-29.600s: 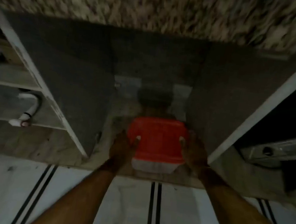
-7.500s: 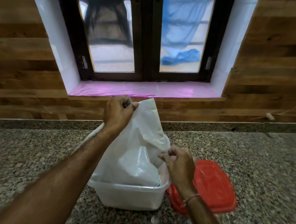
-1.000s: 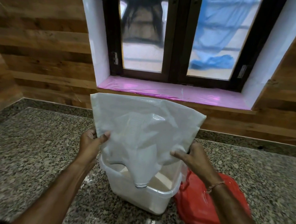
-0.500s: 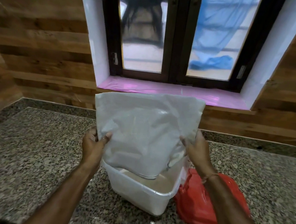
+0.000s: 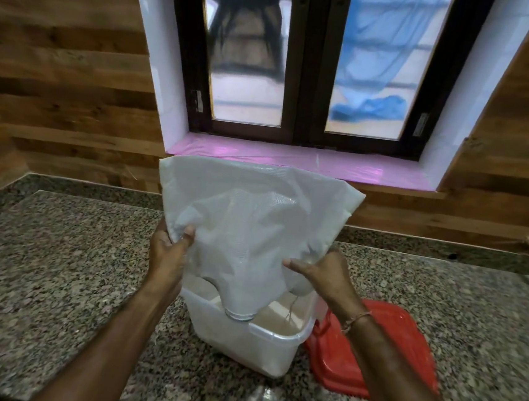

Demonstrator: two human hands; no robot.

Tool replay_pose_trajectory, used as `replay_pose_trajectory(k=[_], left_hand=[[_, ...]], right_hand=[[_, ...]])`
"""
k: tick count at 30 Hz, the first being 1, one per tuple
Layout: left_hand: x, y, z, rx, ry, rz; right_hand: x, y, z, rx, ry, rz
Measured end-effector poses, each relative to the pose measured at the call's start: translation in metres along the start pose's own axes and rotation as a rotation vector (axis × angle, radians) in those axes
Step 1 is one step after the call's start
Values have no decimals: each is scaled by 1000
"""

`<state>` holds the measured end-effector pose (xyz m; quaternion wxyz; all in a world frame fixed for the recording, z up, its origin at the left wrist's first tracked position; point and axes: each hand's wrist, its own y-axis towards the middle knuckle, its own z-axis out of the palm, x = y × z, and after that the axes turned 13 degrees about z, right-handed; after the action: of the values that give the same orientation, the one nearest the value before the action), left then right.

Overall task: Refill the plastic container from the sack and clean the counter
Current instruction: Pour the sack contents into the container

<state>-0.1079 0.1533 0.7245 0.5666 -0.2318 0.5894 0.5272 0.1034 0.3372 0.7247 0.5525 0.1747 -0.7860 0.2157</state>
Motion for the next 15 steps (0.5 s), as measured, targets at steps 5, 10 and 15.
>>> replay_pose_trajectory(k=[5, 10, 15], left_hand=[[-10, -5, -7, 108, 57, -63], [-12, -13, -9, 165, 74, -128], [-12, -7, -10, 4, 3, -170]], right_hand=[[1, 3, -3, -300, -28, -36], [4, 2, -13, -94, 206, -92], [15, -9, -25, 185, 311, -105]])
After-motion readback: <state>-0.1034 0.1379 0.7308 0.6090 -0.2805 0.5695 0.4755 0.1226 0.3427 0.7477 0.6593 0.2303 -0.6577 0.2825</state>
